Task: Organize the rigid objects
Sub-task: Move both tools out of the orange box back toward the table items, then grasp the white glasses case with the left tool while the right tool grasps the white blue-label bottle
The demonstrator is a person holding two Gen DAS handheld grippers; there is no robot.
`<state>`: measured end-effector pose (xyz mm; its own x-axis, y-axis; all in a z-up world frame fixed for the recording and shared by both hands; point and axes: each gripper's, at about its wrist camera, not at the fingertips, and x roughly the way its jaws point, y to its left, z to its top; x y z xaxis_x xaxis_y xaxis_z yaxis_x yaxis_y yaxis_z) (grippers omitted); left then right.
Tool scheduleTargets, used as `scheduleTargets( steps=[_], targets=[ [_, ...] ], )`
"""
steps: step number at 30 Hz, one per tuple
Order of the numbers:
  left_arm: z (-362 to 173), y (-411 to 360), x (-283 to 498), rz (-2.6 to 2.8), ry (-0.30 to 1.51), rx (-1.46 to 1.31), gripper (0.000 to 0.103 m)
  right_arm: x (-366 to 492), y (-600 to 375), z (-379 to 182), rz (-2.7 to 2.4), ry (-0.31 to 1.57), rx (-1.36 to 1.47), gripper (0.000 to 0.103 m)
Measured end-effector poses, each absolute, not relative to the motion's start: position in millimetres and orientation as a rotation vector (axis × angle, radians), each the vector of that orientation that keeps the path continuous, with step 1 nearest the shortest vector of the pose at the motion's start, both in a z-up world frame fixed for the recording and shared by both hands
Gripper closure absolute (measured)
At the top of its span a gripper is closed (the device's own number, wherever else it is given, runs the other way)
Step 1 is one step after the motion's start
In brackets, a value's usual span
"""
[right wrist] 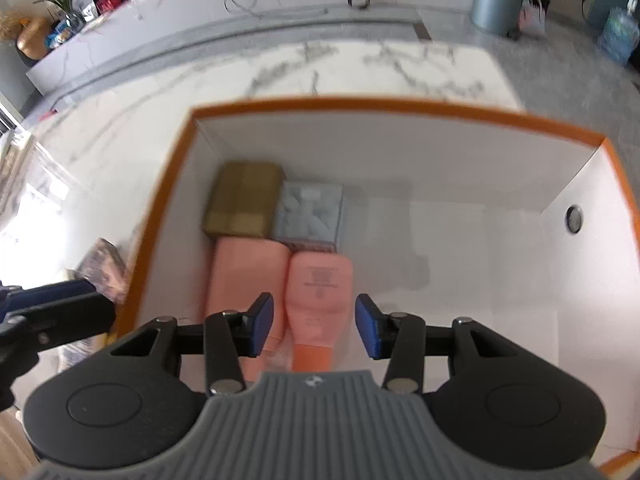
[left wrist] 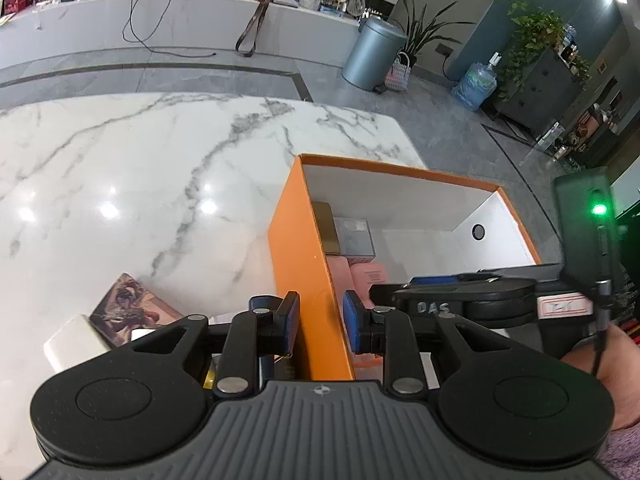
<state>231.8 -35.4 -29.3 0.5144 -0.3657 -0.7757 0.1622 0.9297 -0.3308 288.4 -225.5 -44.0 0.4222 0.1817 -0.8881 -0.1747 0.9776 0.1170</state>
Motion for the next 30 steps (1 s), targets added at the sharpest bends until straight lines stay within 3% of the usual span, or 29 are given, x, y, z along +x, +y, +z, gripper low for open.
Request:
scheduleTargets(
  steps=[13,27,30],
  targets=[
    [6.4,14.7,180.0,-0.276,0.907,-0.18,0.073,224.0,-169.4,24.0,0.437,0.858,-0.041,0.057],
    [-39.4,90.7,160.6,-0.122,0.987,-0.345,0.072,192.0,-90.0,-14.6,0.547,0.93,-0.112,0.058],
    [-59.1,98.6,166.2,-0.096,1.022,-0.387,0.067,198.7,-78.1,-30.8,0.533,0.967,-0.134,0.058]
  ],
)
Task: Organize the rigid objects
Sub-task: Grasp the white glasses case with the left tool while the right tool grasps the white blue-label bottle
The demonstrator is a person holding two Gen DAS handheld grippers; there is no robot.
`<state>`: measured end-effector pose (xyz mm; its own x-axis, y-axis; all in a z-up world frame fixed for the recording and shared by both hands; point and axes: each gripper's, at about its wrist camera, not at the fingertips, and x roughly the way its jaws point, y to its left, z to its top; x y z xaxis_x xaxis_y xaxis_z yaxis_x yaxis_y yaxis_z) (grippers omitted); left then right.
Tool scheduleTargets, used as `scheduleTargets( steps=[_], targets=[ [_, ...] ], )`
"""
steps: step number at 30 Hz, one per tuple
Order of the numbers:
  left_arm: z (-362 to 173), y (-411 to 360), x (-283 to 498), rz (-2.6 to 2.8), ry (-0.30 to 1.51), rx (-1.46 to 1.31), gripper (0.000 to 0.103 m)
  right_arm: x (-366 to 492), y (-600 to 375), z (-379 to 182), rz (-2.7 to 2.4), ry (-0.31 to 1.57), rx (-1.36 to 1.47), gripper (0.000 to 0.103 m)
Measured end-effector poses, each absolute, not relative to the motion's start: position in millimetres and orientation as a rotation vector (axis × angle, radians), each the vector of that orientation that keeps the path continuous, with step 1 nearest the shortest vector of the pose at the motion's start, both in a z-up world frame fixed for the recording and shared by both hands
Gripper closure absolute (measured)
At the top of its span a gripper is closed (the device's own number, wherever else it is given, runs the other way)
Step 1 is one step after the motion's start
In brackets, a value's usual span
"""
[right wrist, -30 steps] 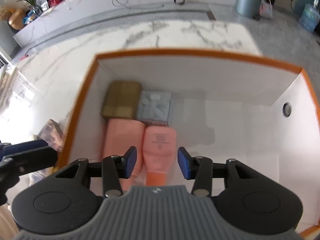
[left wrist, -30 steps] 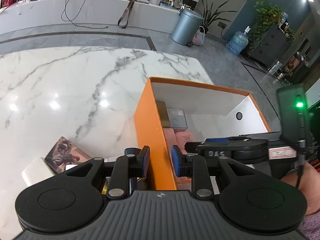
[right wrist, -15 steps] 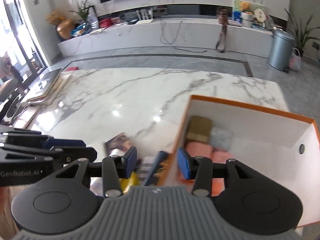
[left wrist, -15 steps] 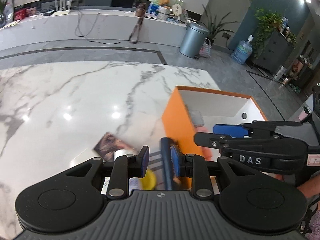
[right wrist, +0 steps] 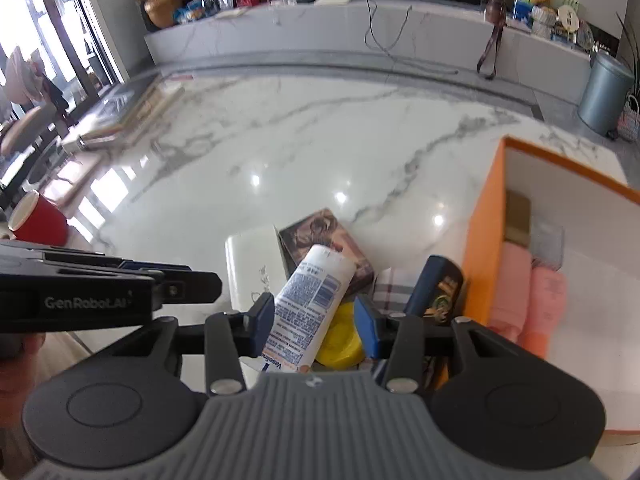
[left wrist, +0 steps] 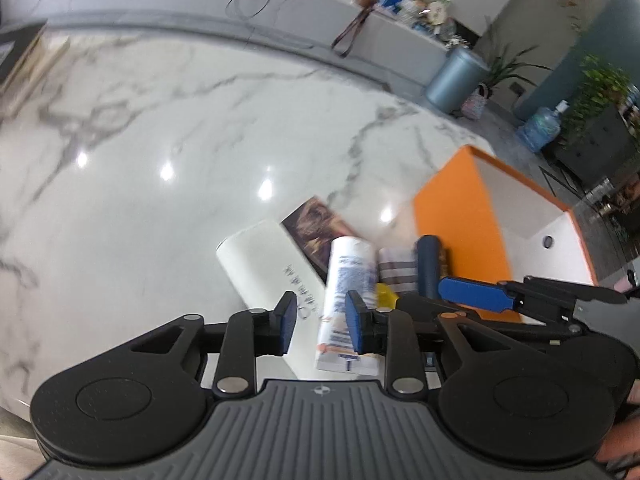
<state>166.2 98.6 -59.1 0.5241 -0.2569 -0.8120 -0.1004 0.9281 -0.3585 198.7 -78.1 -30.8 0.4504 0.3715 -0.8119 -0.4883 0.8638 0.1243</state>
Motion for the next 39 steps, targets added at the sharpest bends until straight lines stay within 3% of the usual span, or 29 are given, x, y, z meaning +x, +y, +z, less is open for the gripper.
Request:
scheduleTargets(
  steps=[12,20,25,35,37,39],
  targets=[
    [-109.4,128.0,181.5,-0.012,1.091,-0.568,0.054,234.7,-63.1,-71.3,0.502,1.09,-0.106,0.058],
    [-115.7,131.0,182.4,-0.028,1.08,-0.624,0.045,239.2,-54.2,-82.2,0.539,1.12,-0.076,0.049],
    [-117.9,131.5,182.3,-0.001,1.082,-0.611,0.042,237.0,-50.7,-82.8,0.544,1.105,-0.099,0.052],
    [-113.9,112.1,186.7,0.028,1.096,-0.54,0.024,235.0,-59.7,-67.3,0.511,1.05,-0.262,0.056],
    [-112.6,104.8,189.4,0.037,1.098,-0.53,0.021,237.3,-63.2,-66.8,0.499,1.05,-0.284,0.075],
    [-112.2,98.0,193.5,0.055,1.103,-0.516,0.017,240.1,-67.4,-64.9,0.511,1.052,-0.277,0.079]
  ],
)
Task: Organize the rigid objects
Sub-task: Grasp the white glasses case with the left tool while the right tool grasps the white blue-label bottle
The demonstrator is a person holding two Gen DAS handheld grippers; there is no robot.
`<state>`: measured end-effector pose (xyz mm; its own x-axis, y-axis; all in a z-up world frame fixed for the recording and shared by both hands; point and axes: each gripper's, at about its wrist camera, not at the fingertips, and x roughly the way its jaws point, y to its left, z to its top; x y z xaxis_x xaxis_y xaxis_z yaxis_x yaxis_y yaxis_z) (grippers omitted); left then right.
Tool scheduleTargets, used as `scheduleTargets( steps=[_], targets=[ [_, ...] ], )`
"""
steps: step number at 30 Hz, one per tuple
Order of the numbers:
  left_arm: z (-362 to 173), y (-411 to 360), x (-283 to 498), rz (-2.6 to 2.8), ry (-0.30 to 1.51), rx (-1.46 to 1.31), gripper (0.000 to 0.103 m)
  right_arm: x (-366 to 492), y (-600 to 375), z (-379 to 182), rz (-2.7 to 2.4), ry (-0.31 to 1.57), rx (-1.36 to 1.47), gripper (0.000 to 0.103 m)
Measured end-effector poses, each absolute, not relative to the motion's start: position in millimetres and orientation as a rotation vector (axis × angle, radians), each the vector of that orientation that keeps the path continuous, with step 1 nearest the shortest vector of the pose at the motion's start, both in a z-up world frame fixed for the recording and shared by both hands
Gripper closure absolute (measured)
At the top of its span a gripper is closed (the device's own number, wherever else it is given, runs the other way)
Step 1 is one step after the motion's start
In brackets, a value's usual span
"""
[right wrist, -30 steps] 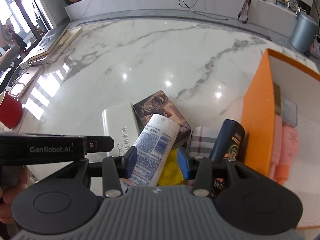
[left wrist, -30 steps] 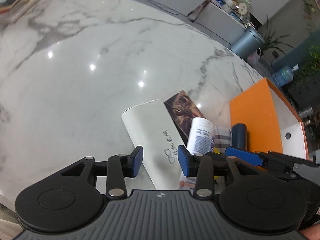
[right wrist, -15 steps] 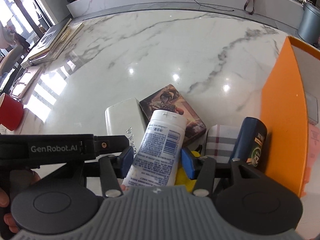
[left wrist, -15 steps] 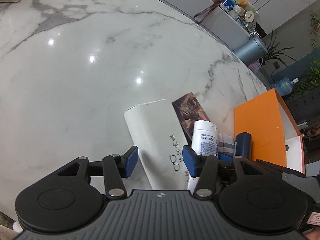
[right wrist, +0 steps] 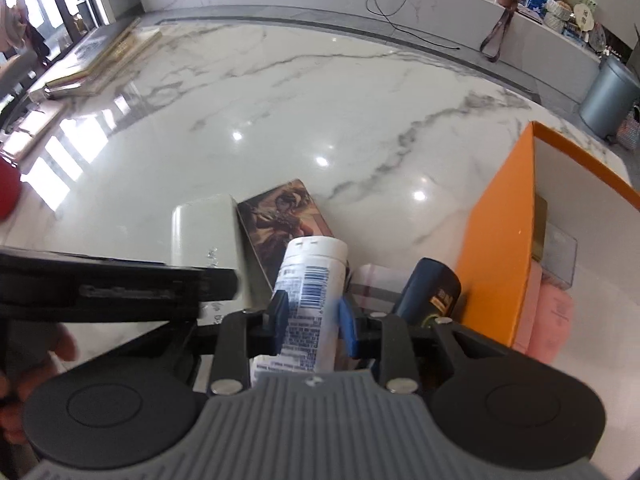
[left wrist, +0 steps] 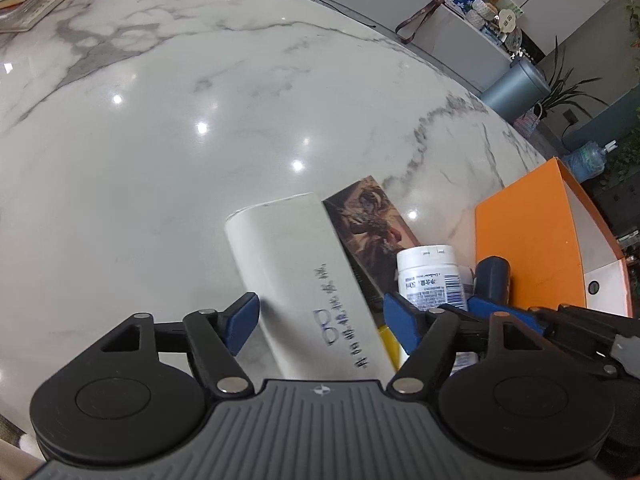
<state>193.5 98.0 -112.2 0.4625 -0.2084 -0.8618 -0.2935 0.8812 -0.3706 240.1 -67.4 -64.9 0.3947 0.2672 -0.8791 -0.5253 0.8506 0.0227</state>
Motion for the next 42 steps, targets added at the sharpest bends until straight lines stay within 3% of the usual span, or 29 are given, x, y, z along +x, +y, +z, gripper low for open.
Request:
scheduleTargets(
  steps=[7,9,12,17,23,30,42],
  targets=[
    [-118.9,86.3,199.9,0.106,1.119,-0.416,0.018,237.6,-68.5,-68.6,0.537,1.064,-0.266,0.071],
    [-118.5,89.3,199.5,0.089,1.122,-0.425,0.023,238.5,-69.9,-69.8,0.537,1.066,-0.251,0.069],
    [-115.4,93.1,198.1,0.093,1.135,-0.394,0.025,241.7,-69.7,-73.9,0.534,1.084,-0.233,0.057],
    [-108.7,103.3,191.4,0.118,1.141,-0.317,0.029,243.2,-63.0,-84.4,0.549,1.111,-0.212,0.056],
    [-114.6,96.9,192.0,0.123,1.131,-0.264,0.021,248.0,-61.2,-83.7,0.53,1.109,-0.173,0.061],
    [-121.5,89.1,192.8,0.13,1.125,-0.205,0.018,242.7,-59.9,-71.3,0.529,1.064,-0.179,0.082],
    [-115.4,80.0,183.1,0.022,1.138,-0.208,0.031,230.6,-72.4,-59.6,0.533,1.044,-0.159,0.083]
  ],
)
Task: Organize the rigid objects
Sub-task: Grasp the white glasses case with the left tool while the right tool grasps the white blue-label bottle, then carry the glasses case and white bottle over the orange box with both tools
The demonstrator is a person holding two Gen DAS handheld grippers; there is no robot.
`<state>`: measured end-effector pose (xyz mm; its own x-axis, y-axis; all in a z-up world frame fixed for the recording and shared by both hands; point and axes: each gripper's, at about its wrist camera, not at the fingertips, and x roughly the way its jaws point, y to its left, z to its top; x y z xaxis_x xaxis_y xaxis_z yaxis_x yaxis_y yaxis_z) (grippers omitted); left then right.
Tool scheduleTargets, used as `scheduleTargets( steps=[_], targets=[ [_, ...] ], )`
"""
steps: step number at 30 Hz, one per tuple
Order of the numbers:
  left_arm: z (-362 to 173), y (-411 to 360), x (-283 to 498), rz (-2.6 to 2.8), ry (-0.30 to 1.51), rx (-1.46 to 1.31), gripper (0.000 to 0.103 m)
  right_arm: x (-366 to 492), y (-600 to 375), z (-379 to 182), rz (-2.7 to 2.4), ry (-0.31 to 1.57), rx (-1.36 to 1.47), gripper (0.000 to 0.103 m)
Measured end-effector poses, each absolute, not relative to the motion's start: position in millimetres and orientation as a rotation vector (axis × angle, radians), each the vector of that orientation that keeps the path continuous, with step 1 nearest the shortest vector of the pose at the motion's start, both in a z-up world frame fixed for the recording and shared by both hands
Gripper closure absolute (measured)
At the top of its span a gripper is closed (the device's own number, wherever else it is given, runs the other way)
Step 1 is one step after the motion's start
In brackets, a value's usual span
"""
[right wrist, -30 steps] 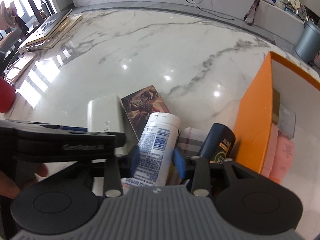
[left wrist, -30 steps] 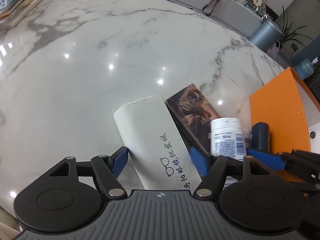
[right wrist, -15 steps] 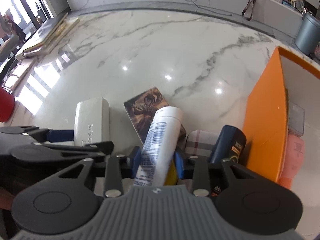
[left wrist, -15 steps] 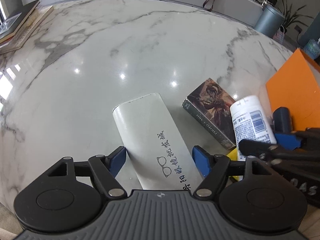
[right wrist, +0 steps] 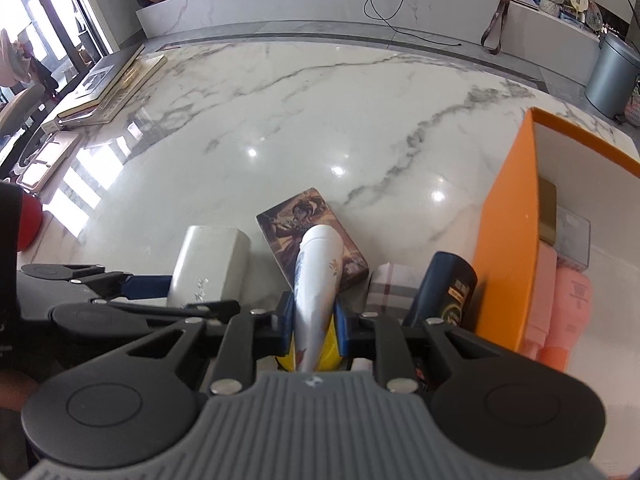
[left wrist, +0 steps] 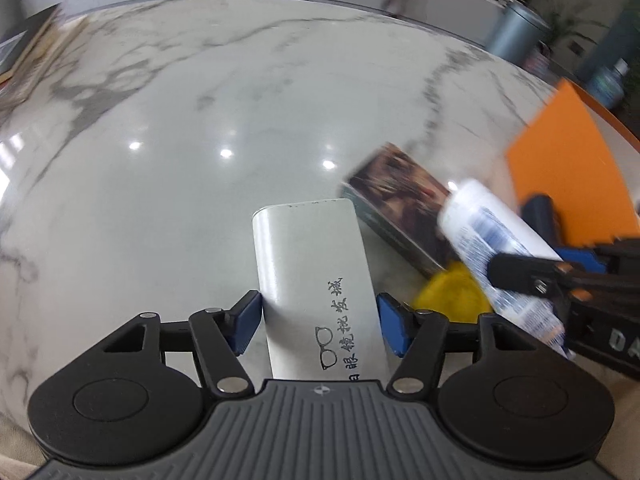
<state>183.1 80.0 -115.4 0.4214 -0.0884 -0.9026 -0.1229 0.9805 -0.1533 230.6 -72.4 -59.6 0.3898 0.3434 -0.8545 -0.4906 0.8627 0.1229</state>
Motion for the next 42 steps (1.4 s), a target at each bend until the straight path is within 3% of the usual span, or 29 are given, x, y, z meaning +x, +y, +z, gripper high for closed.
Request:
scheduleTargets(
  steps=[12,18,42],
  targets=[
    [-119.6,69.0,171.8,-0.008,1.244,-0.146,0.027,225.8,-82.1,-62.6,0.532,1.047,-0.126,0.083],
    [-119.1,72.2,169.6,-0.003,1.223,-0.156,0.033,223.1,-82.5,-63.2,0.539,1.037,-0.109,0.083],
    [1.6,51.8,149.6,-0.076,0.888,-0.244,0.034,182.7,-137.1,25.7,0.501,0.777,0.035,0.084]
  ],
)
